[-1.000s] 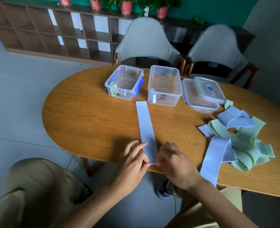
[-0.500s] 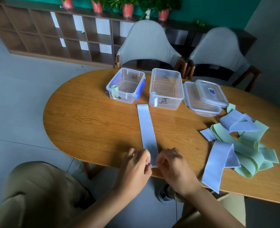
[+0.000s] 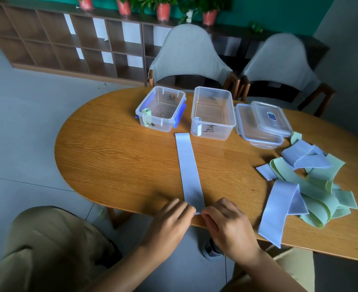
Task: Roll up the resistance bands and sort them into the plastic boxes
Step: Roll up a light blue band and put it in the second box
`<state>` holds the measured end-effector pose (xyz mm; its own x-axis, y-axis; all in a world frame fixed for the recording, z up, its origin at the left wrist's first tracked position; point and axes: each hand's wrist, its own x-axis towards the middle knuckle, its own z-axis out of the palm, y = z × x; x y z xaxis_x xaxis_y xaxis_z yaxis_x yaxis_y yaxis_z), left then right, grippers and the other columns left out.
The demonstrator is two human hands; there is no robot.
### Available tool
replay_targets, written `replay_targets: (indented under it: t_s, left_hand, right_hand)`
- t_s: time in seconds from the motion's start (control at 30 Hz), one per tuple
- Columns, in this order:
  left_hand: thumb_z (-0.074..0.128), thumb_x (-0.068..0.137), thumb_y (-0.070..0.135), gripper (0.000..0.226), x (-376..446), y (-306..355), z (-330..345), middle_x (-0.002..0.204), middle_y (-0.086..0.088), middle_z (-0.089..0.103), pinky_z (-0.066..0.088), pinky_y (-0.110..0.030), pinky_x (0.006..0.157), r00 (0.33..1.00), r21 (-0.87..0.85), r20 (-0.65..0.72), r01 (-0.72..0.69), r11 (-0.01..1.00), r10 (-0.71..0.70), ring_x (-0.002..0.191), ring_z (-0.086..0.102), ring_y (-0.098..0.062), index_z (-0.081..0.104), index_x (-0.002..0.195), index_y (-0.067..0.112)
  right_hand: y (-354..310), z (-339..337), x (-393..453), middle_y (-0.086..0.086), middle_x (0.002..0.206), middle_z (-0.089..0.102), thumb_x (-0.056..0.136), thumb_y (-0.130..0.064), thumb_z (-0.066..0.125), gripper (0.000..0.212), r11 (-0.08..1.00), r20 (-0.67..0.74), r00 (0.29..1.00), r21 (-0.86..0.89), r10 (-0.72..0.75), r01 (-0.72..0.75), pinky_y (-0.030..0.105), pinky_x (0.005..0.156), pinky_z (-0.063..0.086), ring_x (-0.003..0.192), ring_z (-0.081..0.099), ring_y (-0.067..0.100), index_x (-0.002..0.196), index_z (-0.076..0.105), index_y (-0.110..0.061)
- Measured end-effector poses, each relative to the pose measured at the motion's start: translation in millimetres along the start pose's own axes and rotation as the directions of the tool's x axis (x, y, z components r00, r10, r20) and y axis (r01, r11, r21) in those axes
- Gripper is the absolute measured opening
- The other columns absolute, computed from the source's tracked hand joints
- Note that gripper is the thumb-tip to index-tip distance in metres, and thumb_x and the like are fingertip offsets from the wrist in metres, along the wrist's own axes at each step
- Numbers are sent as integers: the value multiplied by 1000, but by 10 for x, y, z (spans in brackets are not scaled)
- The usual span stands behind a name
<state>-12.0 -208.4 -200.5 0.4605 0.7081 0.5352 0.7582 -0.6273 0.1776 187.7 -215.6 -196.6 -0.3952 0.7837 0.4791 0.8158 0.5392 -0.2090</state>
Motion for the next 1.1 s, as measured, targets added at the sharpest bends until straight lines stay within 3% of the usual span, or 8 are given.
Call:
replay_targets:
  t_s: [0.27, 0.47, 0.63, 0.83, 0.93, 1.1]
  left_hand:
    - [56, 103, 19, 19, -68, -19, 74, 87, 5, 56, 49, -33, 74, 999, -108, 6, 41, 993, -40, 82, 55, -18, 62, 85, 16]
    - [72, 91, 22, 13, -38, 2, 108, 87, 8, 57, 47, -34, 75, 980, -184, -43, 183, 966, -194, 87, 51, -18, 62, 83, 19]
    - [77, 86, 28, 14, -42, 31, 86, 116, 7, 55, 44, -31, 94, 943, -191, 0, 325, 926, -332, 113, 45, -20, 63, 86, 27]
    - [80, 81, 29, 18, 25, 47, 135, 135, 7, 53, 41, -45, 100, 889, -193, 10, 450, 872, -457, 129, 40, -27, 63, 79, 27]
    - [83, 75, 27, 21, 63, 84, 149, 134, 5, 55, 42, -48, 101, 857, -188, 9, 508, 841, -515, 129, 42, -31, 62, 77, 27]
    - [80, 76, 25, 30, 100, 87, 188, 129, 5, 55, 38, -44, 102, 827, -194, -14, 549, 813, -562, 126, 46, -28, 53, 89, 25]
  right_hand:
    - [-1, -3, 21, -5, 87, 65, 96, -18, 62, 12, 1000, 11, 1000, -16, -26, 26, 34, 69, 49, 85, 58, 20, 89, 72, -16]
    - [-69, 6, 58, -10, 97, 61, 96, -23, 62, 10, 989, 54, 989, 37, 139, -141, 30, 70, 49, 92, 54, 18, 88, 67, -19]
    - [-120, 39, 57, -9, 108, 54, 95, -20, 67, 7, 963, 88, 961, 47, 262, -267, 30, 82, 46, 99, 46, 18, 88, 65, -19]
    - [-203, 108, 159, -12, 113, 51, 93, -23, 66, 8, 874, 119, 873, 63, 474, -483, 28, 92, 40, 104, 37, 13, 86, 69, -22]
    - [-221, 153, 195, -10, 112, 50, 89, -22, 68, 4, 806, 115, 810, 90, 575, -585, 25, 93, 34, 102, 32, 10, 88, 72, -23]
    - [-247, 242, 242, -6, 109, 49, 89, -22, 67, 8, 751, 77, 761, 128, 644, -648, 28, 91, 32, 99, 29, 10, 96, 68, -24]
